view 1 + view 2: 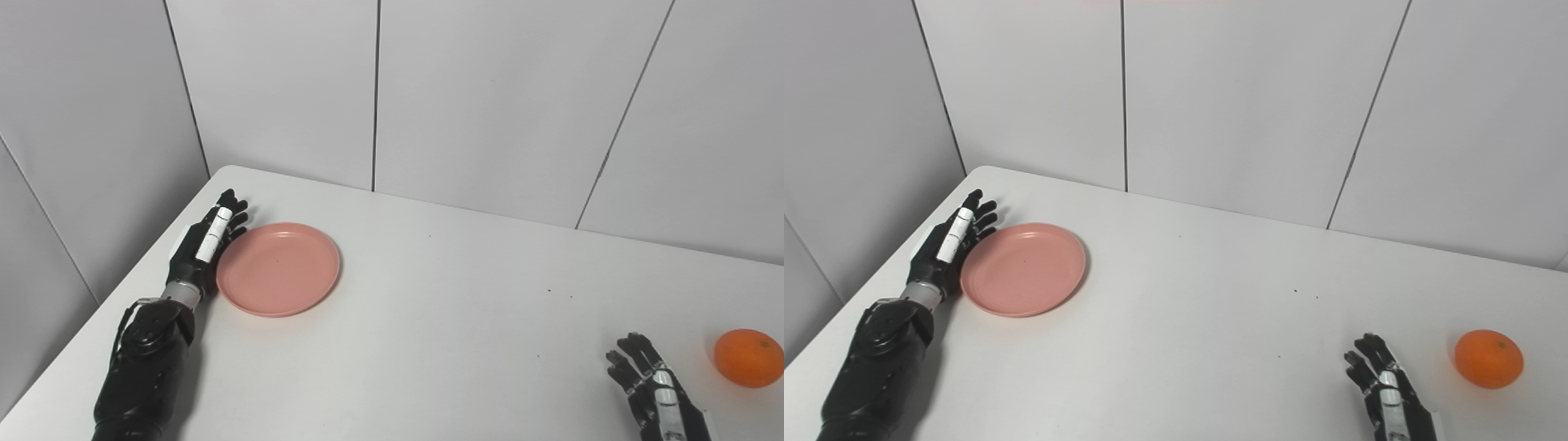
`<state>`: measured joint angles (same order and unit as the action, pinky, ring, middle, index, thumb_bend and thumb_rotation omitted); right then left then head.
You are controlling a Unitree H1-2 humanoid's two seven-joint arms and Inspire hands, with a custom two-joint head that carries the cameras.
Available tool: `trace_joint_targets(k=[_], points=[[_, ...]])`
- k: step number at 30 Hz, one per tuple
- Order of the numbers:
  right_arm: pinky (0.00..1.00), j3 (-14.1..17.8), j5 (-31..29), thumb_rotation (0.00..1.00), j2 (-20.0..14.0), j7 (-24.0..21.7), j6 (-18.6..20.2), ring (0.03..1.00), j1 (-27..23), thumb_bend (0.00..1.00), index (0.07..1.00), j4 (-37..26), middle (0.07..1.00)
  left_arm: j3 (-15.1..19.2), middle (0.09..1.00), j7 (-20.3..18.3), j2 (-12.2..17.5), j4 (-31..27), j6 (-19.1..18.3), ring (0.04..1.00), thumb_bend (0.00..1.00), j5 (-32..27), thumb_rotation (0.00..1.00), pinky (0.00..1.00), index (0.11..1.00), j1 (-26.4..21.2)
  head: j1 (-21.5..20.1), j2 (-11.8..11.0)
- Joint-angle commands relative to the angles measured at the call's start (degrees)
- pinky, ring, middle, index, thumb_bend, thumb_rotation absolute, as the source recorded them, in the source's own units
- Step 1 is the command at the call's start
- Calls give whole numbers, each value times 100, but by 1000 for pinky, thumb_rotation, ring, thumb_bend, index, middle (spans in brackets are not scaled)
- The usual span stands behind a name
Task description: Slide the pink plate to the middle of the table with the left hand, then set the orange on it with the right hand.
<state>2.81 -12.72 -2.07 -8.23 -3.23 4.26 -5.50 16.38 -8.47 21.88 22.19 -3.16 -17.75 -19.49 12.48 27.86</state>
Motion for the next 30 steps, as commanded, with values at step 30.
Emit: trace_joint_targets(k=[30], points=[[831, -169, 144, 679, 46, 34, 179, 809, 349, 682, 812, 182, 839, -58, 918, 277, -947, -1684, -1626, 899, 824, -536, 807, 864, 986, 180, -138, 182]])
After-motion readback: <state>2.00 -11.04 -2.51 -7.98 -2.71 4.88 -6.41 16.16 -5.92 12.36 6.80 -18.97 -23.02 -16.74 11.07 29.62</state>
